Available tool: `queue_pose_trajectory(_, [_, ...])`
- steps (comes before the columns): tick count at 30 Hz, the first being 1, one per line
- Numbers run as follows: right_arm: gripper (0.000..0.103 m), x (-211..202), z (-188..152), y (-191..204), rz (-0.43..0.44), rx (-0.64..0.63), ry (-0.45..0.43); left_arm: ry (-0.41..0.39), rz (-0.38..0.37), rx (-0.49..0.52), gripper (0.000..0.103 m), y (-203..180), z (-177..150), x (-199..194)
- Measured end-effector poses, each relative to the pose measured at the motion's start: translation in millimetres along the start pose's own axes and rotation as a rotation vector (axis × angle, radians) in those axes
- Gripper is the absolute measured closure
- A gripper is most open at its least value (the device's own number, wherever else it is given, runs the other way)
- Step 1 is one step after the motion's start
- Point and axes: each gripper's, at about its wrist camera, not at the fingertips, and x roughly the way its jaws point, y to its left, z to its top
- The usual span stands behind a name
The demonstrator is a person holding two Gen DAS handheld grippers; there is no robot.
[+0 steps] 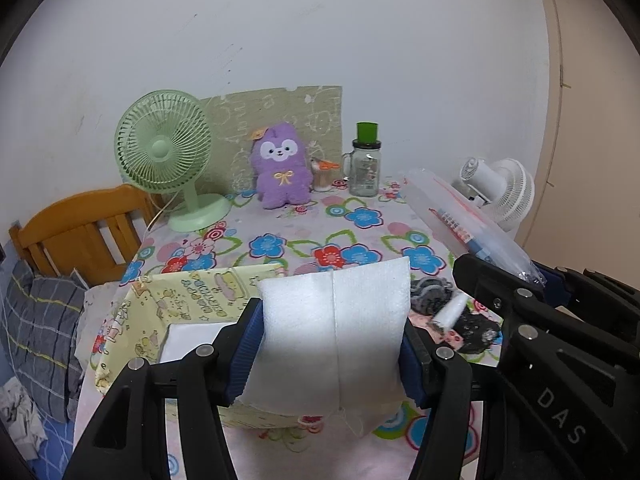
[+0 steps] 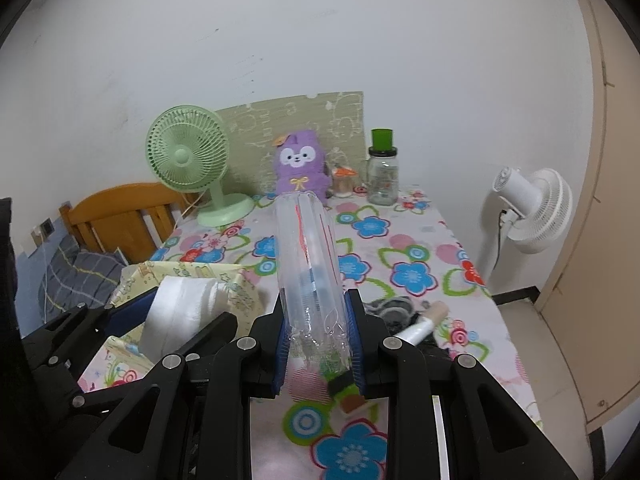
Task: Organize soft objects
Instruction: 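Carry the white pad and clear pencil bag over the fabric box with both tools, then open both tools to drop the pad and pencil bag into the box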
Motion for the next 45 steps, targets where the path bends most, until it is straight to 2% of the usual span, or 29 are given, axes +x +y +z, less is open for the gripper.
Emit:
queue_pose_trajectory(15, [0.074,38,7,62,0.075,-0.06,0.047,0.034,0.06,-0.052,0.04,67,-6,18])
queue_pose_trajectory(29, [0.074,86,2,103,0.145,-0.092,0.136,0.133,0.059,-0.087,0.04,108,-19,53])
queue_pose_trajectory(35, [0.074,104,-2,121,0.179,-0.102,0.171,0.173,0.067,-0.109,0.034,122,-26,62])
queue_pose_trajectory(39, [0.074,112,-7,129,0.205,-0.101,0.197,0.209,0.08,-0.124,0.025,130,-32,67])
queue_pose_trajectory(42, [0.07,115,-10,132,0.196,-0.11,0.206,0.228,0.086,-0.122,0.015,133,-35,68])
queue_pose_trajectory(43, [0.065,116,-10,134,0.189,-0.118,0.214,0.228,0.091,-0.117,0.012,133,-36,68])
queue_pose_trajectory(45, [0.05,117,-11,134,0.169,-0.125,0.22,0.22,0.103,-0.113,0.01,132,-38,65])
